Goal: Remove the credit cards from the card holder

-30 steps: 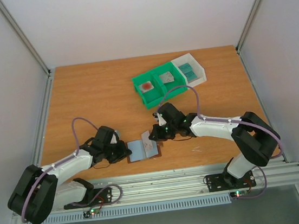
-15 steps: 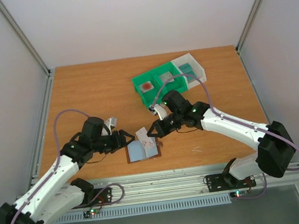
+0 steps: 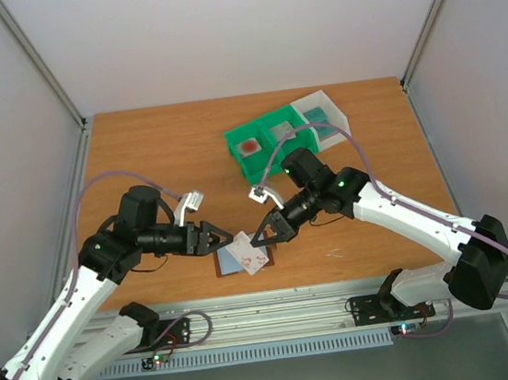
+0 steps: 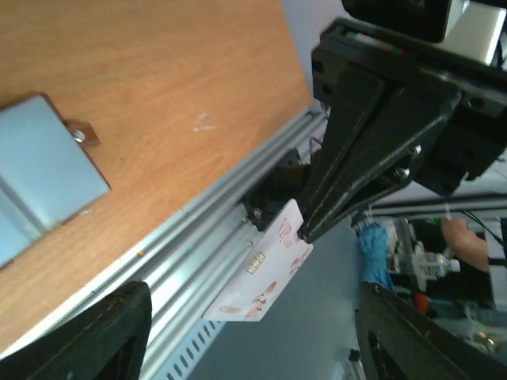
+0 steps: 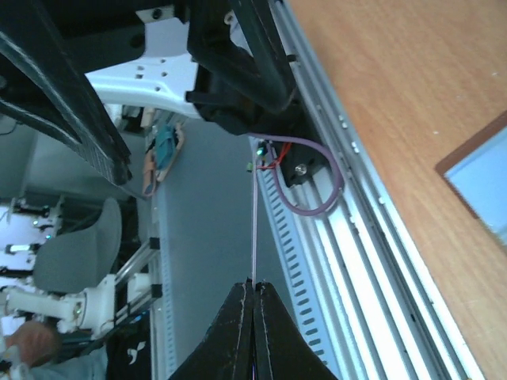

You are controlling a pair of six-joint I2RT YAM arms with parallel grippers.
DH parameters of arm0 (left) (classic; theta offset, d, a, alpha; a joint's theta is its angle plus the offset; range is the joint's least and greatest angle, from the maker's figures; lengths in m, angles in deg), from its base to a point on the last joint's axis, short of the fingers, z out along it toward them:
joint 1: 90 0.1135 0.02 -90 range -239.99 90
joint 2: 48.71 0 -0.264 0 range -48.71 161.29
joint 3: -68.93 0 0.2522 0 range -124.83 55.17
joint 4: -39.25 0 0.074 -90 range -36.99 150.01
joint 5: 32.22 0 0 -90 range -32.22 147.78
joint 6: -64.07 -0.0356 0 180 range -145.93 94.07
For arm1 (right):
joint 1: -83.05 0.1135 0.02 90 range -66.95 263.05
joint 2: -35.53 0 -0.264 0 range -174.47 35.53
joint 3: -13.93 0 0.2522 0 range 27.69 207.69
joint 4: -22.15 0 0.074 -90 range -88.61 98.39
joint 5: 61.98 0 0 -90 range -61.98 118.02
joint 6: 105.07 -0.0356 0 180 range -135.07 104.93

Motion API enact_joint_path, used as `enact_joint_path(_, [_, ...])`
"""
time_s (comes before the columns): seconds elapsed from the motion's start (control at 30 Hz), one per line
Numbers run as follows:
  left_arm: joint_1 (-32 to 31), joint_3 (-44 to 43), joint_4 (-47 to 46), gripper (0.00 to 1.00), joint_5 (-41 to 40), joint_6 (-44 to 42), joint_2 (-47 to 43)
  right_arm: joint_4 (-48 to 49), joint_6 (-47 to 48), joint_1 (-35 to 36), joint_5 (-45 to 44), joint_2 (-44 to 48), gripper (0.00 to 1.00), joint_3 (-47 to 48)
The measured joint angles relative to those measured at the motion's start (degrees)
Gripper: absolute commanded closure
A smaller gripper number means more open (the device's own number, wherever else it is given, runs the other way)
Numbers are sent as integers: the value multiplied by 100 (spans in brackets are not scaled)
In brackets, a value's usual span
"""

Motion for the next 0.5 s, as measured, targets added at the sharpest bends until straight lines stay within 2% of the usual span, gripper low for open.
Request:
enact_joint_path(0.13, [0, 0, 105, 46, 603, -221, 153, 42, -2, 0, 393, -2, 99, 0])
enact_joint_path(0.5, [0, 280, -321, 91, 1373, -101, 334, 319, -55, 2, 922, -26, 99, -7])
